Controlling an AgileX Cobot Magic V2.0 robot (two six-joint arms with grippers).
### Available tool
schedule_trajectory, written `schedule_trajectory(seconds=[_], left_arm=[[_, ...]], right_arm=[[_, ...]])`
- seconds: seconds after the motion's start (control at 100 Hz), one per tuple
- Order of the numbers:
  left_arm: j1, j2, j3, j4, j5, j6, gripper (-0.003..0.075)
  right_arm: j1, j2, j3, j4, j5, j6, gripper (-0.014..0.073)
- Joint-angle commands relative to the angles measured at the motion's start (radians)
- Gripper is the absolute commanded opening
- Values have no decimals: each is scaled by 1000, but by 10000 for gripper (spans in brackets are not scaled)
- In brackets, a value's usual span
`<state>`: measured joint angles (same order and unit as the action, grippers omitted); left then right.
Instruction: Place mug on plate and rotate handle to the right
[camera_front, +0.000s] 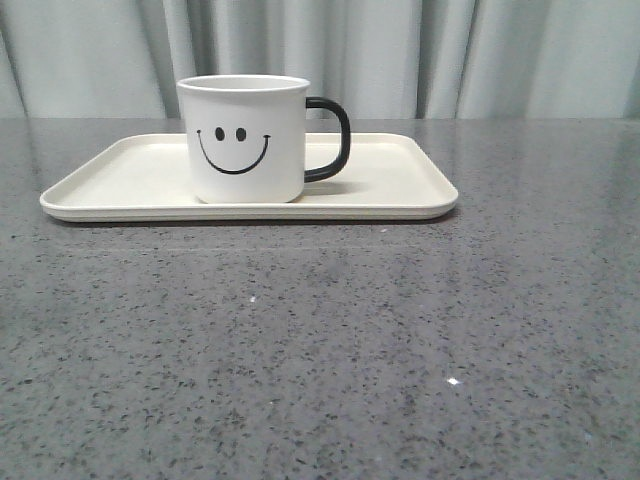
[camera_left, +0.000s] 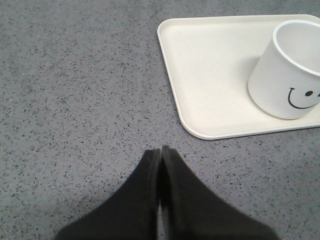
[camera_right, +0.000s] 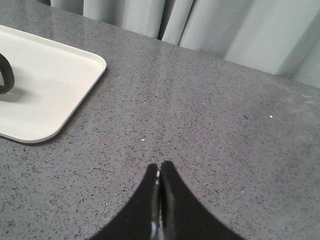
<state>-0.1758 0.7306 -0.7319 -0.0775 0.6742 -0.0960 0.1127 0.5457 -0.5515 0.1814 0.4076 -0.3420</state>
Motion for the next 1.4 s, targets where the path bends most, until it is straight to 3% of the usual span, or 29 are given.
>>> schedule_trajectory(seconds=[0.0, 0.2, 0.34, 0.67, 0.76, 1.03, 1.39], left_arm=[[3, -4, -25, -14, -73, -9, -20], [3, -4, -25, -14, -76, -9, -20], [3, -15, -15, 77, -105, -9, -20], [3, -213, 291, 128, -614, -9, -20], [3, -277, 394, 149, -691, -9, -20], [21, -462, 596, 149, -705, -9, -20], [137, -657, 707, 154, -702, -9, -20]], right_arm=[[-7, -1, -25, 0, -81, 3, -64], [-7, -1, -25, 0, -81, 3, -64], [-7, -1, -25, 0, -81, 3, -64], [-7, -1, -25, 0, -81, 3, -64], [-7, -1, -25, 0, -81, 3, -64], [-7, -1, -25, 0, -81, 3, -64], [-7, -1, -25, 0, -80, 3, -64]])
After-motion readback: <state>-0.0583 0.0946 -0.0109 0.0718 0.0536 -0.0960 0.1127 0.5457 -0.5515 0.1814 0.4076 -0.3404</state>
